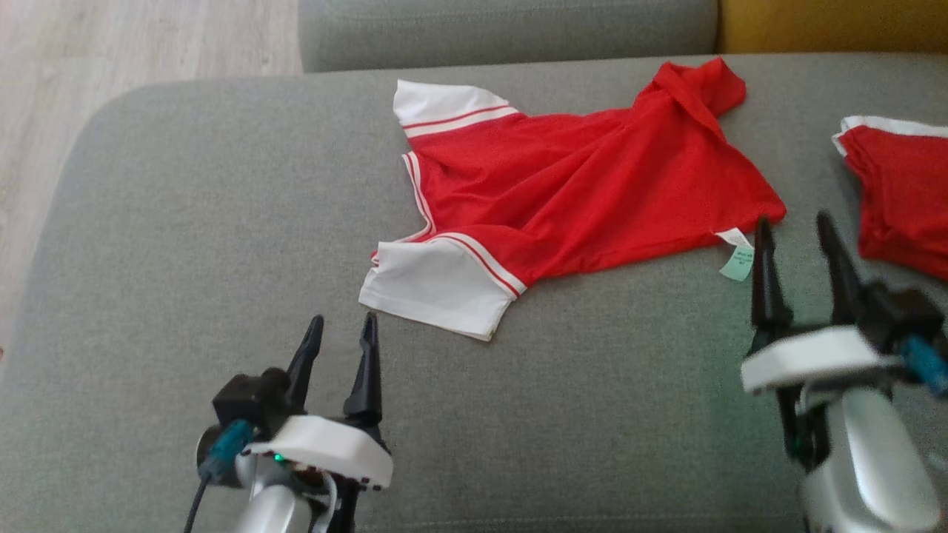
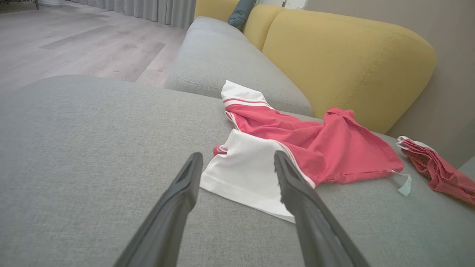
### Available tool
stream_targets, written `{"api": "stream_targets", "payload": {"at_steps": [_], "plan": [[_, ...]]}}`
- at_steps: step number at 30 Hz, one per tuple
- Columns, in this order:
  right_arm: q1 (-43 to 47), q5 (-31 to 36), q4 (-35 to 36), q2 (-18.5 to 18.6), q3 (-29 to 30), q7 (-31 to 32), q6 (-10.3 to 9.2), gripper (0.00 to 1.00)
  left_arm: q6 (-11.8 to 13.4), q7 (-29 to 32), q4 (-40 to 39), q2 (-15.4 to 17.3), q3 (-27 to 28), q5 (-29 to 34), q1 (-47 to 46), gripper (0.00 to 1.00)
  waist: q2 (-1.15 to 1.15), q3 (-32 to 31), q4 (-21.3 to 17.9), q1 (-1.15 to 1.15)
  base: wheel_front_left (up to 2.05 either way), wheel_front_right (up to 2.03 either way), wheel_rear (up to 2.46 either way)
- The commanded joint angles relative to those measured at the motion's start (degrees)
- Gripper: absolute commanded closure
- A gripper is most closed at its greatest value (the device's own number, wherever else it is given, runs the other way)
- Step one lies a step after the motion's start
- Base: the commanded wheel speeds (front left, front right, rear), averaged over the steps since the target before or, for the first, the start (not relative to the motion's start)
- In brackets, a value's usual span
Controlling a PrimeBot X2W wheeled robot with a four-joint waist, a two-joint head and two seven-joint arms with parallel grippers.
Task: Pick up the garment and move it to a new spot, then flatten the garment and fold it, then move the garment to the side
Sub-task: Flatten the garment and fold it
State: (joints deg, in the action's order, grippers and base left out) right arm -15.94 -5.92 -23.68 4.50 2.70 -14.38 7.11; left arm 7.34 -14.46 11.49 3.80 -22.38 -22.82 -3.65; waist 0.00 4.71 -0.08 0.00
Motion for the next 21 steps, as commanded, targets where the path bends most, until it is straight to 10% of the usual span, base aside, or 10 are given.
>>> {"api": "stream_targets", "payload": {"at_steps": [1, 21], "plan": [[-0.3, 0.2, 2.8, -0.5, -1.0, -0.6, 0.37, 0.00, -0.1, -0.5, -1.4, 0.7, 2.4, 0.5, -1.0, 0.00, 0.00, -0.7, 0.1, 0.00, 0.00, 0.00, 0.00], [14.0, -2.9, 14.8, -1.6, -2.9, 2.0, 0.37, 0.00, -1.4, -0.5, -2.0, -0.3, 4.5, 3.3, 3.6, 0.00, 0.00, -5.4, 1.6, 0.00, 0.00, 0.00, 0.00]]}}
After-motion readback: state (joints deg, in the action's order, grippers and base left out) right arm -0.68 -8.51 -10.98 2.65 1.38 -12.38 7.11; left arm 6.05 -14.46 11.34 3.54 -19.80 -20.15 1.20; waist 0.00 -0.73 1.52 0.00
